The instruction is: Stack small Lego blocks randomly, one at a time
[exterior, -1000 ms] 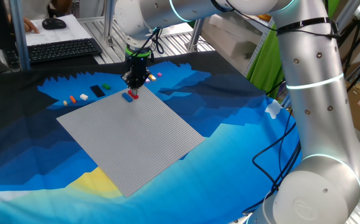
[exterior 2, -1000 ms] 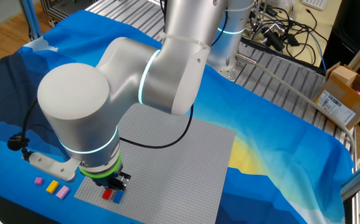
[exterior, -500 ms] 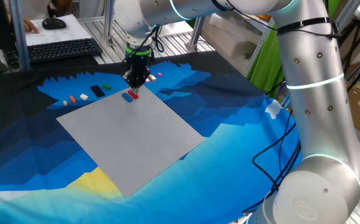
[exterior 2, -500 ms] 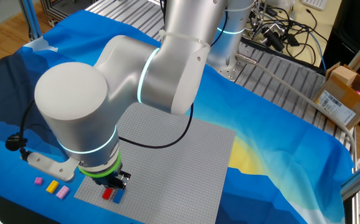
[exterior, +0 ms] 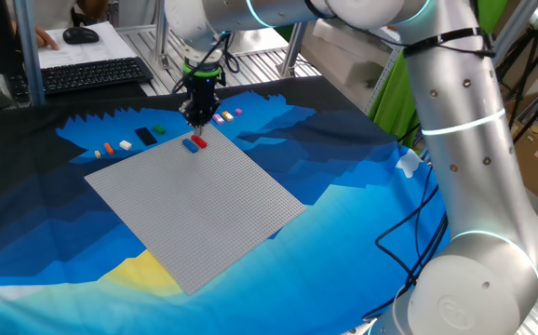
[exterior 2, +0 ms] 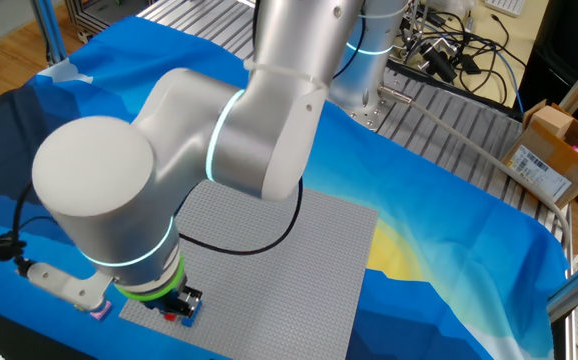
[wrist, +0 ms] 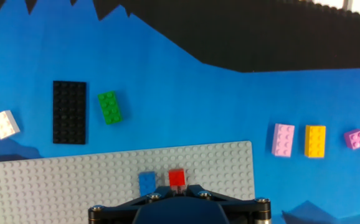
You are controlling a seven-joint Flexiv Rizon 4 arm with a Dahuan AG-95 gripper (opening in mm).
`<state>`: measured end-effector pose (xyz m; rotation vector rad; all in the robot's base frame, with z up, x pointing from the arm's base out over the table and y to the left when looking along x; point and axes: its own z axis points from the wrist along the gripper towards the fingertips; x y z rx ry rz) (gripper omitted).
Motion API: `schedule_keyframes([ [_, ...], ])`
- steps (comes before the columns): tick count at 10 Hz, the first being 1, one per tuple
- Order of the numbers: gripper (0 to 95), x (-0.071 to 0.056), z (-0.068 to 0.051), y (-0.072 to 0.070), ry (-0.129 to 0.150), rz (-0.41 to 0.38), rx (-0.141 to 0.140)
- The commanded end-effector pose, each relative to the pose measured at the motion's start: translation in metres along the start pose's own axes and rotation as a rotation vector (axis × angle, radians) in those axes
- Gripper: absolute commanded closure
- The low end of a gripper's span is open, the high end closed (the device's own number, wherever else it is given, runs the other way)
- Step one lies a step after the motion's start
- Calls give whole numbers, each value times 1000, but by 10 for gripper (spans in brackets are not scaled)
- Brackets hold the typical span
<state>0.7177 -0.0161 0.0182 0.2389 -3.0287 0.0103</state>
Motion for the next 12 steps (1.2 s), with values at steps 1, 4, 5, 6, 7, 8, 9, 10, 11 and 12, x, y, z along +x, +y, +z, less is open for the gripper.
schedule_keyframes([
  [1, 950, 13, 7, 2, -27, 5, 6],
  [4, 950, 18, 8, 2, -31, 7, 9],
  [5, 950, 18, 7, 3, -29, 9, 9],
  [6, 950, 18, 7, 3, -26, 9, 8],
  [7, 950, 18, 4, 3, -19, 10, 8],
  [8, 950, 18, 2, 3, -18, 9, 10],
  [9, 950, 19, 1, 3, -21, 10, 13],
  [10, 950, 18, 2, 3, -21, 10, 13],
  [11, 950, 18, 2, 3, -21, 11, 13],
  [12, 950, 18, 2, 3, -21, 12, 13],
])
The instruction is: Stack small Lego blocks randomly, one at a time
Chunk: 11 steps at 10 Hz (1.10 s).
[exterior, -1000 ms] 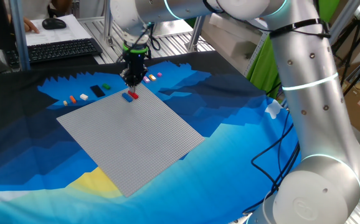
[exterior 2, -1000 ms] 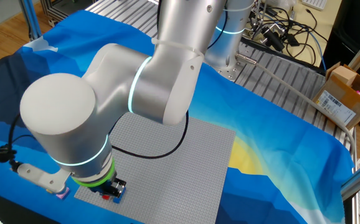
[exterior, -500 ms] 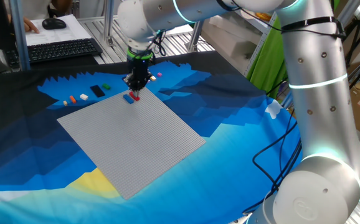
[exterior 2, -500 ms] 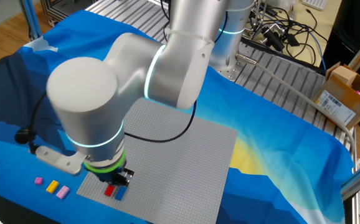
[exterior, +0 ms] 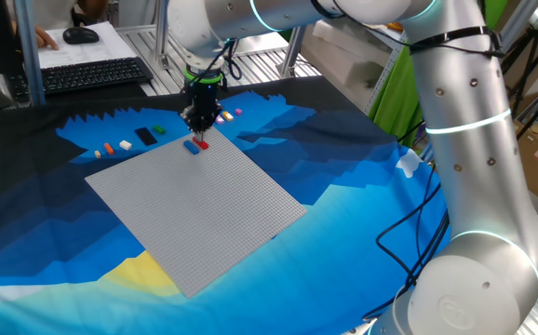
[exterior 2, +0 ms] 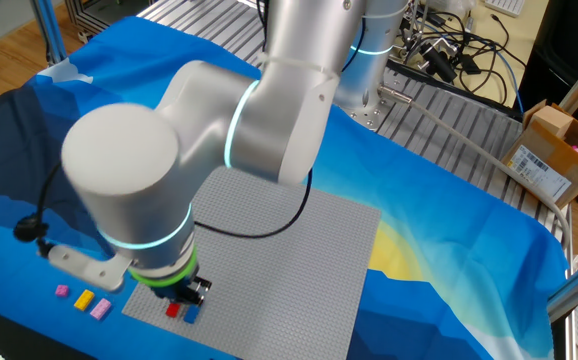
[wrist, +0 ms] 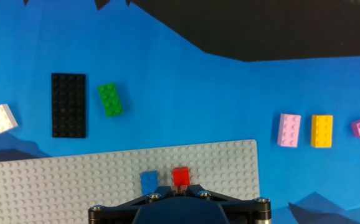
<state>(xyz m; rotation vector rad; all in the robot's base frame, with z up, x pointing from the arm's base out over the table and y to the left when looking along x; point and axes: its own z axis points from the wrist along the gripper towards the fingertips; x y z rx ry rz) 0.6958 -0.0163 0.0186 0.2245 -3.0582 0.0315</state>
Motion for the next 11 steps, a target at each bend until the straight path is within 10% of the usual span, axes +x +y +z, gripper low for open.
schedule_keyframes([
  [1, 950, -3, 0, 0, 5, 0, -2],
  [11, 950, -3, 2, 0, -4, 3, 14],
])
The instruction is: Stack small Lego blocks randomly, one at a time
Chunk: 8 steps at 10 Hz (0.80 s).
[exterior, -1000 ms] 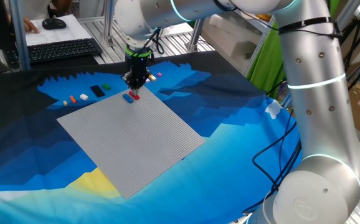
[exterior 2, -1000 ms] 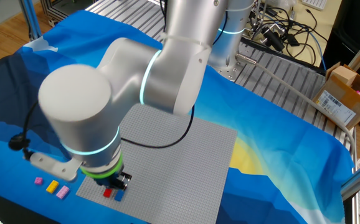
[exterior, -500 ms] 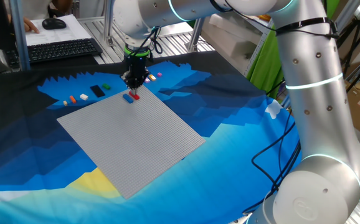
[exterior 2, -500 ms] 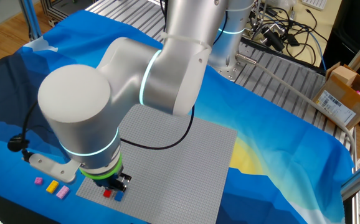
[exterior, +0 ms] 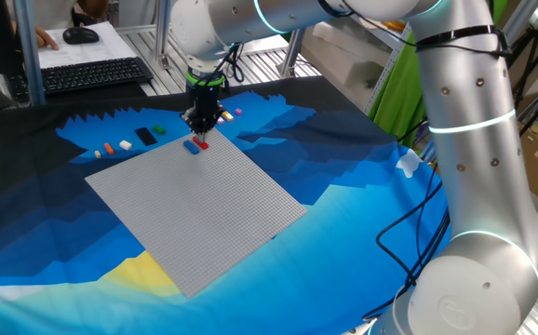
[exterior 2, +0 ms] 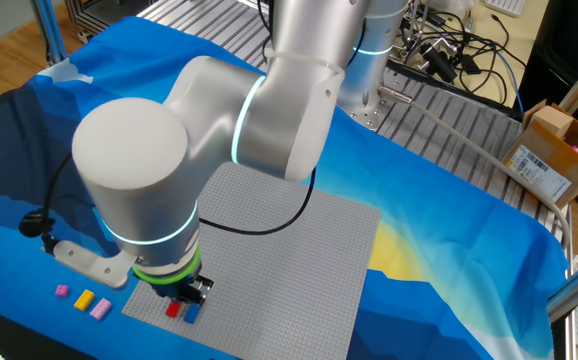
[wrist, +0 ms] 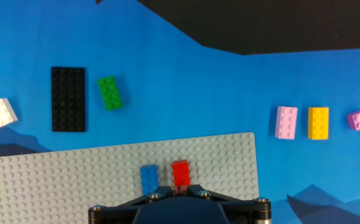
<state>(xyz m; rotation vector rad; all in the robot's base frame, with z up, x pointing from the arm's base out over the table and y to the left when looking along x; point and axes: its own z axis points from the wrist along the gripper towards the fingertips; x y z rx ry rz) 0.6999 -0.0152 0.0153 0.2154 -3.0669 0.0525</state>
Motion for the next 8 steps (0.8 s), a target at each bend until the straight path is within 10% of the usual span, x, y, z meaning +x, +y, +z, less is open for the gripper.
schedule_keyframes([
  [1, 950, 1, -3, 0, 6, -6, 1],
  [8, 950, 2, -6, -1, 8, -10, 15],
])
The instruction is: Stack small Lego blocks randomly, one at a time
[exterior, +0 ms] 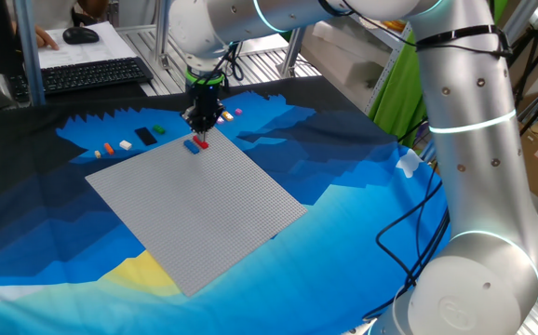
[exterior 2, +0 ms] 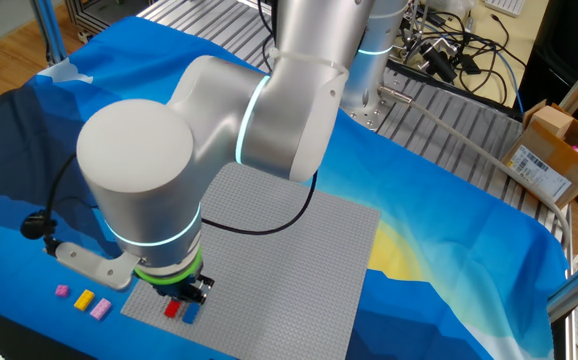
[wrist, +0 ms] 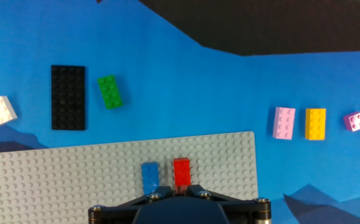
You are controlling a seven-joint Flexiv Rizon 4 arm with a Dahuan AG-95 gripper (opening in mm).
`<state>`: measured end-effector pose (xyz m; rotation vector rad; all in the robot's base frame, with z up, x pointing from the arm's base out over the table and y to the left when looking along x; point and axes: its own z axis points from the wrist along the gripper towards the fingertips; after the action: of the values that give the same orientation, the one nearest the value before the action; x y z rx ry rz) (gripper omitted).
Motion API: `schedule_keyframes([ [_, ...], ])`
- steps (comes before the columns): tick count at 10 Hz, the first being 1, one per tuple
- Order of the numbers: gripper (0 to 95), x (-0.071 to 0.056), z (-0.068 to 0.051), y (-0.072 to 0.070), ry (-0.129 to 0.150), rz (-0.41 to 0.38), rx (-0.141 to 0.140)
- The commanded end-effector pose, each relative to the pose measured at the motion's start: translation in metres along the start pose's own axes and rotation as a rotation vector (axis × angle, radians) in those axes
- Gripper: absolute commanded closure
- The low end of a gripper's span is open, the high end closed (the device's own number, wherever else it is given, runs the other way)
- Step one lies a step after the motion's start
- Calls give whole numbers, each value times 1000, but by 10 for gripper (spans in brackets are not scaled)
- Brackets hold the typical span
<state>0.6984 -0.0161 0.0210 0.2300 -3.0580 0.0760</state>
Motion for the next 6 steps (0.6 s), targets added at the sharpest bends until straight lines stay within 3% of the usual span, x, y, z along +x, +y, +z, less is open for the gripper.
schedule_keyframes([
  [1, 950, 0, 0, 0, 0, 0, 1],
  [6, 950, -2, 2, -4, -1, 3, 3],
])
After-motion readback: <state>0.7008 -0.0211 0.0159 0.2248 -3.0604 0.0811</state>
